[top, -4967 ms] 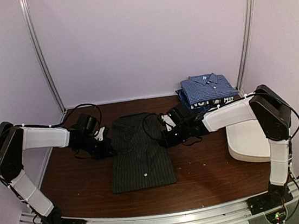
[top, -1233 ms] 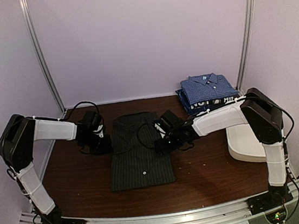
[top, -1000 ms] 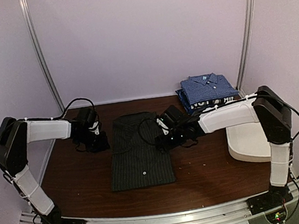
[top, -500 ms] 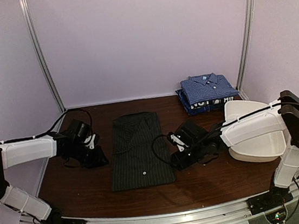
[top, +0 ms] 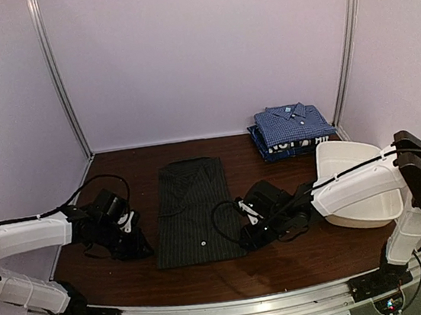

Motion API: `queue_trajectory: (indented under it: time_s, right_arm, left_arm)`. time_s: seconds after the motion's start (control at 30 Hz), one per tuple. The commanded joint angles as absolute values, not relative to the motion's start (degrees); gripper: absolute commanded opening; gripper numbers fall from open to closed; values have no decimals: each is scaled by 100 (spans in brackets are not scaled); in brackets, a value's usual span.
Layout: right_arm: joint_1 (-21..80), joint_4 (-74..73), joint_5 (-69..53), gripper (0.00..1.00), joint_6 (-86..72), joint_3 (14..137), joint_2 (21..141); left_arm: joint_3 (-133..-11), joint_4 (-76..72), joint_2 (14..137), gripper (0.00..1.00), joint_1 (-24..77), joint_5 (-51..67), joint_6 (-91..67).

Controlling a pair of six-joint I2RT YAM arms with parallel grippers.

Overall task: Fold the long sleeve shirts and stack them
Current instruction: Pick up the 2/3-rectangle-folded shirt from the center of the board.

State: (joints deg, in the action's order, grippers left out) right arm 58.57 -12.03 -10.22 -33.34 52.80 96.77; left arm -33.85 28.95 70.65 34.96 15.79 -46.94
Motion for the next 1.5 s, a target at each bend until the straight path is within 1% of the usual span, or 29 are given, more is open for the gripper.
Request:
queue_trajectory:
  time_s: [0.0,0.4,0.53,1.3,1.47]
  right_arm:
    - [5994,-1337,-872,34,-3435,5233,9830]
    - [6165,-1538,-793,33,-3508,5180,10029]
    - [6185,-1538,-833,30,-3533,5197,10038]
    - [6266,-1222,-1016,25,-3668,5050,10059]
    - [6284,-1135,-1032,24,-3712,4992,10076]
  left_arm:
    - [-3297,2888,6908,23,3566,1692,-4901]
    - [-3255,2717,7230,23,3841,1736,-5006]
    - [-3246,2692,7316,23,3906,1734,-5019]
    - [-3015,2159,7723,22,4173,1827,-5315]
    - [-3023,2158,7759,18,4207,1798,-5367]
